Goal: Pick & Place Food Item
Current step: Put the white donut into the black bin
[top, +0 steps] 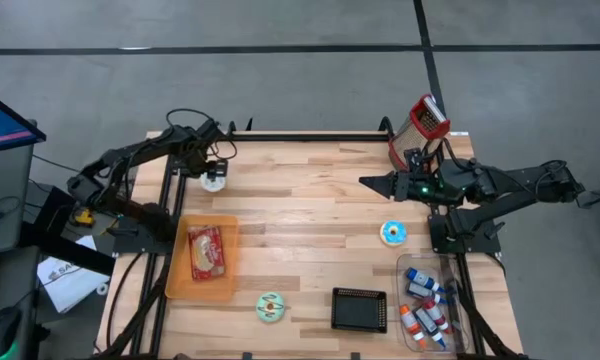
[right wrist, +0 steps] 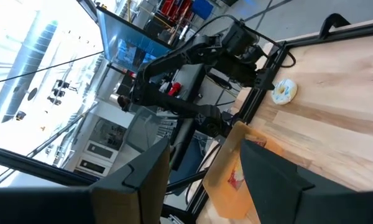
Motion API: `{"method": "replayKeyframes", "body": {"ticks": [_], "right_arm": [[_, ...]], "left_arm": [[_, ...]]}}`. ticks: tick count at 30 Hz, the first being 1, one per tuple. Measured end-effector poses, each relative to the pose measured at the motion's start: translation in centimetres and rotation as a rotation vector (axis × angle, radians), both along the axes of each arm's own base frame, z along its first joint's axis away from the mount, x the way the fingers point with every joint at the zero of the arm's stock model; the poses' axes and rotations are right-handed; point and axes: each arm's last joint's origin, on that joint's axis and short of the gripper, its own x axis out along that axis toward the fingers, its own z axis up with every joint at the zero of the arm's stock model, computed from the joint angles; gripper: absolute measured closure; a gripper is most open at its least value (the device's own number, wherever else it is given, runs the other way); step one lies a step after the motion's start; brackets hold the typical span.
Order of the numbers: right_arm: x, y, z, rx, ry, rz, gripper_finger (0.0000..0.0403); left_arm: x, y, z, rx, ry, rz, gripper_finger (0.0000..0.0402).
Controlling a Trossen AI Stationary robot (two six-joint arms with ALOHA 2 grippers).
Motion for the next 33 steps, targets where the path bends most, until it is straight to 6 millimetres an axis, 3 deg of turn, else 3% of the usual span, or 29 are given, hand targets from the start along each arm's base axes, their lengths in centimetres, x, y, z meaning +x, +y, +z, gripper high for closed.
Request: {"method": "replayKeyframes", "body": {"ticks": [11,24,33], "right_arm": [[0.0,0.2,0.0,-0.007,0.001,0.008,0.0214],[-0.1,0.6,0.0,-0.012,-0.001,0.008,0.0214],[-0.1,0.6,0.0,0.001,0.004,0.007,0.0214]], "left_arm": [[0.2,0.8,-1.0,0.033,0.032,0.07,0.0212],[-0.7,-0.4,-4.2,0.035,0.006,0.19,0.0218],[-0.2,0.2,-4.3,0.092,-0.055,0.208,0.0232]]}}
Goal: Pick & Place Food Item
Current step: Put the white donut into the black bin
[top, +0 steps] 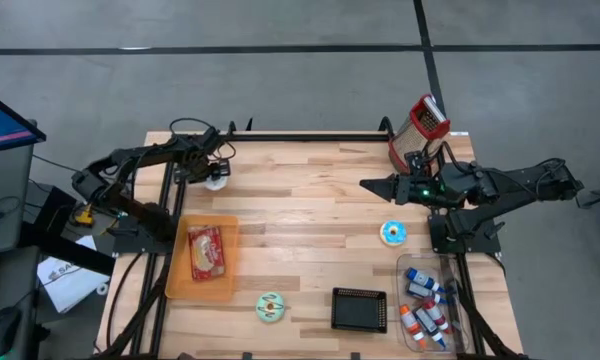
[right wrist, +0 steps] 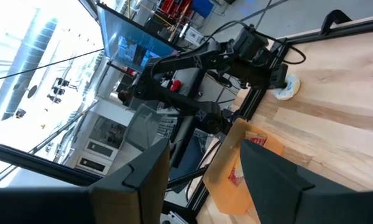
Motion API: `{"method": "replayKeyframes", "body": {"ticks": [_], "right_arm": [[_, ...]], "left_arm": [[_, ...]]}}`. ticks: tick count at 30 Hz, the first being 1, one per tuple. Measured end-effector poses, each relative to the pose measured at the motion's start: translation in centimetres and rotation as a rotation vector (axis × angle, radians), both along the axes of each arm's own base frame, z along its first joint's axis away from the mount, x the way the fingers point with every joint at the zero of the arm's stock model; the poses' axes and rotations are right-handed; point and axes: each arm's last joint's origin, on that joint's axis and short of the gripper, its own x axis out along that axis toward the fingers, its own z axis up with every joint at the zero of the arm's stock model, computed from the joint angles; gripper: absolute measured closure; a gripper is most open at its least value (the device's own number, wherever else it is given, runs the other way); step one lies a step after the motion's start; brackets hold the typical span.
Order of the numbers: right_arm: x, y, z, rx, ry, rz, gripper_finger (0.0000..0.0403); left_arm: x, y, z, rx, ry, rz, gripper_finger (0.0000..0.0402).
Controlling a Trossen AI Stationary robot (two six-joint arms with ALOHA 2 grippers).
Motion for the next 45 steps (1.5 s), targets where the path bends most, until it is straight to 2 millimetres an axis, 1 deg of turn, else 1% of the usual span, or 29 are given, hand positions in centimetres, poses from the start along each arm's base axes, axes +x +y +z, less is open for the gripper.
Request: {"method": "replayKeyframes", "body": {"ticks": [3,9,12,15,17,19,24,28,31,35,39,44,45], "right_arm": [[0.0,0.0,0.0,-0.001,0.001,0.0,0.0214],[0.0,0.0,0.0,-0.006,0.003,-0.003,0.0214],[0.0,0.0,0.0,-0.007,0.003,-0.003,0.0214],[0.0,0.0,0.0,-0.007,0.003,-0.003,0.0214],[0.0,0.0,0.0,-0.007,0.003,-0.003,0.0214],[0.0,0.0,0.0,-0.007,0.002,-0.003,0.0214],[-0.1,0.0,0.0,-0.008,0.005,-0.003,0.0214],[-0.1,0.0,0.0,-0.008,0.005,-0.001,0.0214],[-0.1,0.0,0.0,0.0,0.003,0.003,0.0214],[-0.1,0.3,0.0,0.022,-0.001,0.017,0.0214],[-0.3,0.9,-0.2,0.061,0.011,0.044,0.0214],[-0.7,2.3,-0.5,0.082,0.032,0.093,0.0214],[-0.8,2.6,-0.5,0.081,0.039,0.107,0.0214]], "left_arm": [[0.1,0.1,0.0,0.01,-0.011,0.014,0.026],[0.2,0.0,0.2,-0.002,-0.054,0.004,0.0334],[0.7,-0.5,1.3,0.027,-0.121,-0.036,0.0358],[1.3,-1.7,2.7,0.055,-0.201,-0.082,0.0369],[2.0,-3.0,4.0,0.071,-0.28,-0.116,0.0371],[3.2,-4.7,5.3,0.095,-0.384,-0.181,0.0371],[6.1,-10.3,8.0,0.124,-0.61,-0.351,0.0372],[8.3,-14.7,9.8,0.157,-0.828,-0.496,0.0373],[9.8,-17.1,10.5,0.142,-0.932,-0.594,0.0373],[11.9,-19.5,11.2,0.131,-0.919,-0.749,0.0373],[14.8,-21.0,12.2,0.125,-0.899,-0.899,0.0369],[18.3,-22.8,13.6,0.107,-0.732,-1.117,0.0367],[19.1,-23.2,14.1,0.11,-0.72,-1.151,0.0367]]}}
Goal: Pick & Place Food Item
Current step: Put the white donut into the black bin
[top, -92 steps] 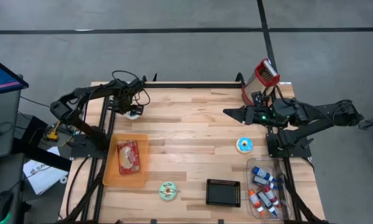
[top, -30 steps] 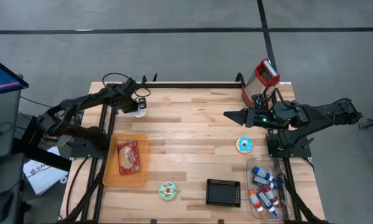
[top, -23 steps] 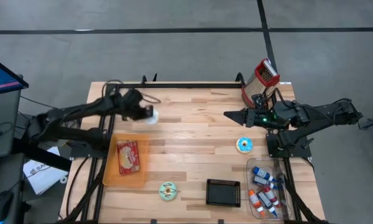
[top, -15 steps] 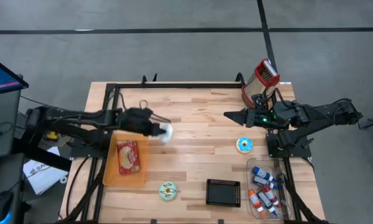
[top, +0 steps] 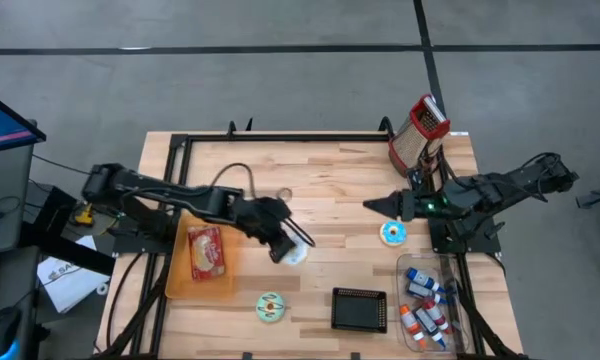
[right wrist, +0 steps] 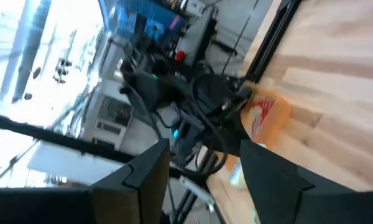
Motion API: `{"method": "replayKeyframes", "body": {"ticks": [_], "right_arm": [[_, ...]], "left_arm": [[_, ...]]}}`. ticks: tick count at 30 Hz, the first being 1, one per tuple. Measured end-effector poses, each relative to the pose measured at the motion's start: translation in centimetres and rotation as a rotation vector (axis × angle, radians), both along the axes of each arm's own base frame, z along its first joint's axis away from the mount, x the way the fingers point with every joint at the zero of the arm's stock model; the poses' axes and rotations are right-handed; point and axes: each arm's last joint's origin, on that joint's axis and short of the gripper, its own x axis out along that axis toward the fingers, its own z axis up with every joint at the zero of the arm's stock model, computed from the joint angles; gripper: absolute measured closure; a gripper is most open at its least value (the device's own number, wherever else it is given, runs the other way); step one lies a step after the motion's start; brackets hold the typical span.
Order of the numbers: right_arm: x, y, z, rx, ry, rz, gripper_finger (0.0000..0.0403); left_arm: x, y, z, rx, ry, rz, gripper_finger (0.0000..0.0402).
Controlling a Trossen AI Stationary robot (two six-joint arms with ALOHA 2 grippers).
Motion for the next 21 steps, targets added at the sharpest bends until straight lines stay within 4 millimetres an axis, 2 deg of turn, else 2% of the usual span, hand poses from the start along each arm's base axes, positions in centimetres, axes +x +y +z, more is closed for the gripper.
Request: {"method": "replayKeyframes", "body": {"ticks": [6,14,21], "right_arm": [[-0.8,1.9,-0.2,-0.013,0.018,0.11,0.0214],[-3.8,4.9,-0.6,-0.031,0.075,0.316,0.0214],[-6.4,6.6,-1.1,-0.046,0.124,0.425,0.0214]], "left_arm": [[4.0,-2.5,1.6,0.026,0.024,-0.069,0.0366],[8.0,-7.5,0.1,-0.03,0.083,-0.076,0.0366],[9.7,-11.4,-1.0,-0.083,0.075,-0.051,0.0366]]}}
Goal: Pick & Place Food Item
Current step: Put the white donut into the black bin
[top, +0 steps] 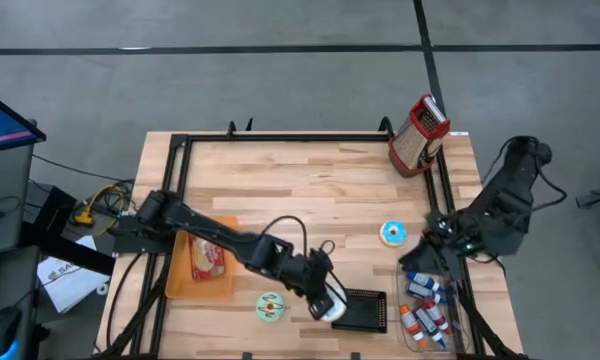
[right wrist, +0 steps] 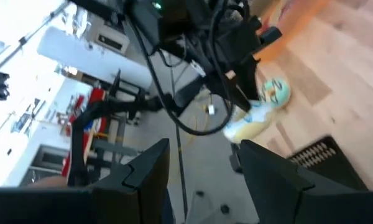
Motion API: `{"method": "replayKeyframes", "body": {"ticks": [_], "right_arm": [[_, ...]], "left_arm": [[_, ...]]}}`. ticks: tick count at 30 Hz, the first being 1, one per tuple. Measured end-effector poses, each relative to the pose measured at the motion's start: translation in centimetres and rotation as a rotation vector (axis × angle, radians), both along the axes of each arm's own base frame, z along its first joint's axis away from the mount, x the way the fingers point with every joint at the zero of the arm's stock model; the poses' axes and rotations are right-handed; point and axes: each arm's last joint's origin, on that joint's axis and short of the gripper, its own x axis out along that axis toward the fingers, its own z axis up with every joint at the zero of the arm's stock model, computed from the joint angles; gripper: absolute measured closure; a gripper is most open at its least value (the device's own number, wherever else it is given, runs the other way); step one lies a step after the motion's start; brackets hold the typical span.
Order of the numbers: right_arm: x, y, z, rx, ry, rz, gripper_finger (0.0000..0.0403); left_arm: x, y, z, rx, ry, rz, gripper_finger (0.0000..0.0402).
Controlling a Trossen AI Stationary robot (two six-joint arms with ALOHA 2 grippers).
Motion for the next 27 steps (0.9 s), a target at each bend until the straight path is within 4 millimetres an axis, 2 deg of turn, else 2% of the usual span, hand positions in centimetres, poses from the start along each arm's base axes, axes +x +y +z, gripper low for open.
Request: {"method": "replayKeyframes", "body": {"ticks": [4,9,13,19,27], "right_arm": [[-0.7,0.7,-0.4,-0.012,0.03,0.042,0.0214],[-0.7,1.4,-0.7,-0.031,0.044,0.06,0.0214],[-0.4,1.8,-1.1,-0.048,0.056,0.06,0.0214],[0.0,2.4,-1.3,-0.053,0.06,0.06,0.0214],[0.5,3.2,-1.6,-0.055,0.061,0.06,0.0214]], "left_arm": [[1.1,-1.7,-1.1,-0.018,0.002,-0.008,0.0366],[3.0,-2.6,-3.3,-0.022,0.013,-0.013,0.0366],[4.3,-2.6,-4.8,-0.03,0.005,-0.005,0.0366],[4.8,-1.7,-6.9,0.007,0.082,0.011,0.0366],[4.6,-0.9,-7.2,0.053,0.134,0.002,0.0359]]}}
